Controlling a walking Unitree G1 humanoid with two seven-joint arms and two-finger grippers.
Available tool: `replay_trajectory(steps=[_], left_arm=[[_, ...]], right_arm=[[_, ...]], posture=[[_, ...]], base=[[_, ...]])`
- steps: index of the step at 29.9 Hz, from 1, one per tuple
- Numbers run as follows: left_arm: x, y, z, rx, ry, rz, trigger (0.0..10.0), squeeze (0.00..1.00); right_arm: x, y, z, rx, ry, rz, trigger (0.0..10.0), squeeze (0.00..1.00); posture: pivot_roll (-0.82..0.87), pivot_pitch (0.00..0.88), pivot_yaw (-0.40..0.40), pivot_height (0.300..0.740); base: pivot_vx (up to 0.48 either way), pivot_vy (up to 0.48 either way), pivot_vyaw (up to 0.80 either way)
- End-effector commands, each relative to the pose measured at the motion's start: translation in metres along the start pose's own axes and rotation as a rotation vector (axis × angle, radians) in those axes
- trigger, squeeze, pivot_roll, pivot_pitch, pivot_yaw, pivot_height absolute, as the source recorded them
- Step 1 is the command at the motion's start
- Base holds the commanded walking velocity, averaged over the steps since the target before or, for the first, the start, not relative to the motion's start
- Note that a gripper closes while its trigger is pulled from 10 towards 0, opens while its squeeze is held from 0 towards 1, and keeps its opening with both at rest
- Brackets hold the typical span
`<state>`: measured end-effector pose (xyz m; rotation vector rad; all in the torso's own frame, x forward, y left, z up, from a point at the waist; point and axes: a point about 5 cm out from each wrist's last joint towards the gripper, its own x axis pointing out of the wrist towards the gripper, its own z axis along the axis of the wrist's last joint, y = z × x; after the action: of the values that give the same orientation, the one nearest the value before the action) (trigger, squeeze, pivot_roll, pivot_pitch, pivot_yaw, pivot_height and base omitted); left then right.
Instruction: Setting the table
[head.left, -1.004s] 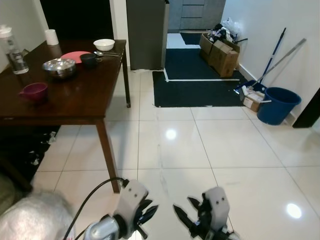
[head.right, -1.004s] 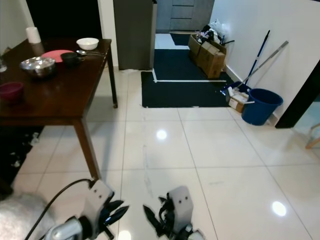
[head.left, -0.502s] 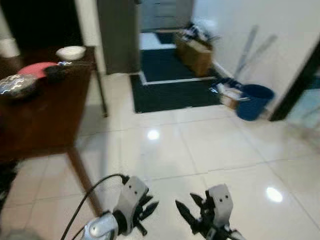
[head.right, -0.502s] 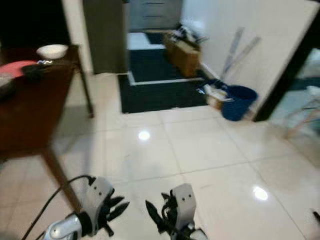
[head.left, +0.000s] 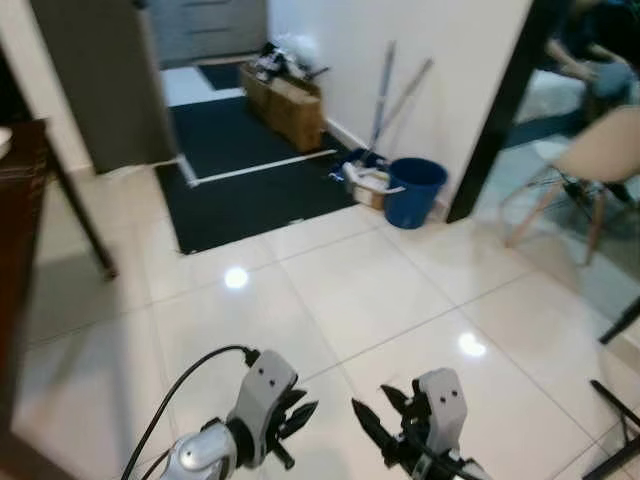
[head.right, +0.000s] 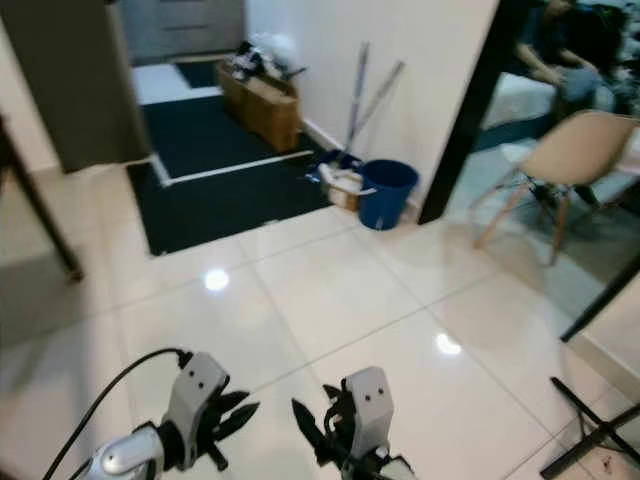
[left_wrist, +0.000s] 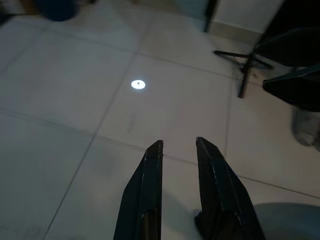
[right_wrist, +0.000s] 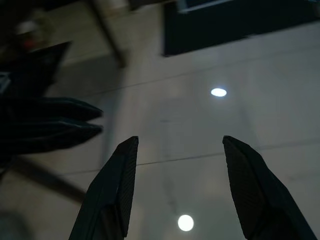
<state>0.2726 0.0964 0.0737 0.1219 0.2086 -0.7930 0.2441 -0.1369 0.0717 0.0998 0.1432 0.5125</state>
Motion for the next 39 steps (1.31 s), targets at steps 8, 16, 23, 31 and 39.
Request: replay_trajectory(steps=[8, 16, 23, 31, 39], left_arm=[[0.0031, -0.0055, -0.0014, -0.002, 0.003, -0.022, 10.0, 0.00], [0.0028, -0.0049, -0.0016, -0.002, 0.004, -0.020, 10.0, 0.00], [0.0031, -0.0046, -0.0014, -0.001, 0.003, -0.019, 10.0, 0.00], [0.0032, -0.0042, -0.0009, 0.000, 0.001, -0.021, 10.0, 0.00], [0.0034, -0.0039, -0.0005, 0.000, 0.001, -0.022, 10.0, 0.00]], right_arm=[[-0.0039, -0.0047, -0.0018, -0.011, 0.007, -0.022, 10.0, 0.00], [-0.0034, -0.0040, -0.0013, -0.003, 0.001, -0.019, 10.0, 0.00], [-0.0030, -0.0040, 0.0007, 0.011, -0.011, -0.019, 10.0, 0.00], [-0.0022, -0.0035, 0.0011, 0.016, -0.015, -0.021, 10.0, 0.00], [-0.0018, -0.0033, 0.0012, 0.019, -0.017, -0.021, 10.0, 0.00]], posture=[[0.01, 0.084, 0.073, 0.740], [0.01, 0.087, 0.075, 0.740], [0.01, 0.087, 0.075, 0.740], [0.01, 0.088, 0.076, 0.740], [0.01, 0.089, 0.079, 0.740]], base=[[0.480, 0.000, -0.07], [0.480, 0.000, 0.00], [0.480, 0.000, 0.00], [0.480, 0.000, 0.00], [0.480, 0.000, 0.00]])
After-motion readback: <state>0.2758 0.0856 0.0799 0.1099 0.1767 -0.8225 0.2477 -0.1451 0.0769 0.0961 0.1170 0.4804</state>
